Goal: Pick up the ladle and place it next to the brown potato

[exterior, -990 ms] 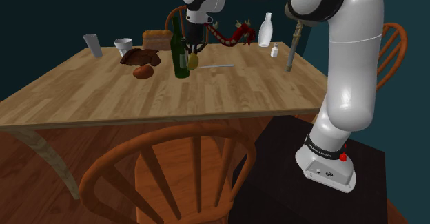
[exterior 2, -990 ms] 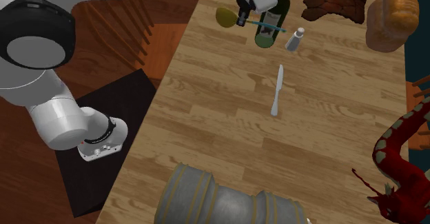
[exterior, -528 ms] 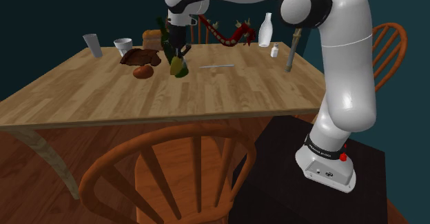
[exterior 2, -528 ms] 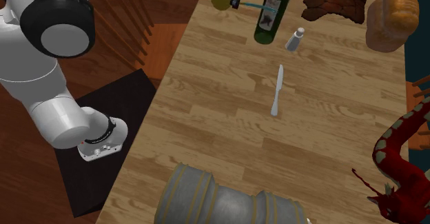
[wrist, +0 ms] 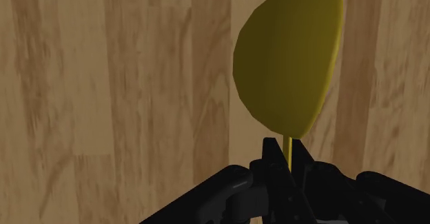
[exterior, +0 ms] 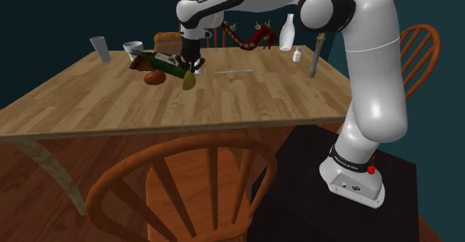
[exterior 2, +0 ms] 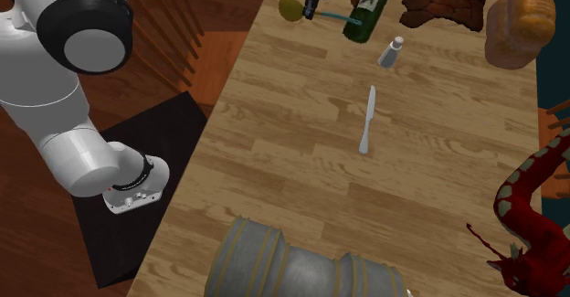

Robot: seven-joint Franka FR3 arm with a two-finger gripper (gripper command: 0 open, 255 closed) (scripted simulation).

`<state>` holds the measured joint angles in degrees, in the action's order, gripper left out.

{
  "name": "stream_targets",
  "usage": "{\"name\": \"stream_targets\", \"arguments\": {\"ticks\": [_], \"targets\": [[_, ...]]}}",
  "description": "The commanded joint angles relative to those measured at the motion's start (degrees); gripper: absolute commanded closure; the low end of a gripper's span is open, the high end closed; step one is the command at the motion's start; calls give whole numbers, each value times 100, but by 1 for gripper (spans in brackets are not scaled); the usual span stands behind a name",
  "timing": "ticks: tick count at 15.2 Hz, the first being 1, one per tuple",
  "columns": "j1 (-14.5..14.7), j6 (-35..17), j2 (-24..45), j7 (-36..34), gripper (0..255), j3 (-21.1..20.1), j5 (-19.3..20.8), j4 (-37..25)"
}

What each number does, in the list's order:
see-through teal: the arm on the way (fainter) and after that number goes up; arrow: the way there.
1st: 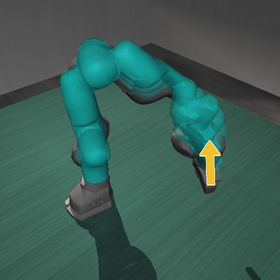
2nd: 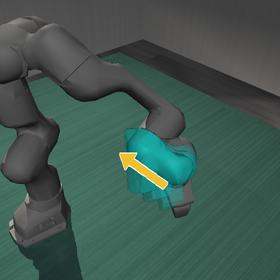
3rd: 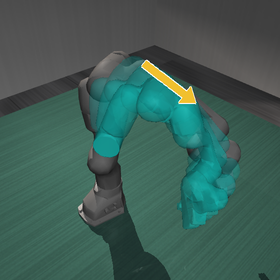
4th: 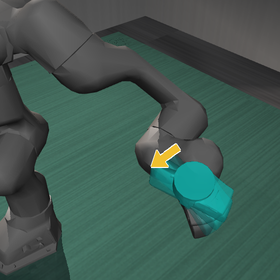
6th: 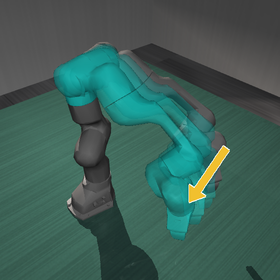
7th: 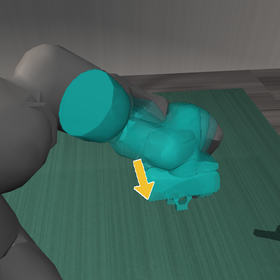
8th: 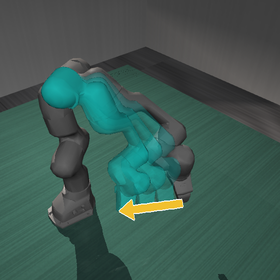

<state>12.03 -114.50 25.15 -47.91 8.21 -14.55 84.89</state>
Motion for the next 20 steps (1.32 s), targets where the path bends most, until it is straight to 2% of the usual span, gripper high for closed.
{"name": "stream_targets", "arguments": {"ticks": [1, 16, 20], "targets": [[4, -130, 38, 24, 255, -7, -16, 91], [-5, -1071, 420, 253, 255, -76, -179, 672], [-4, -1081, 426, 256, 255, -76, -182, 676]]}}
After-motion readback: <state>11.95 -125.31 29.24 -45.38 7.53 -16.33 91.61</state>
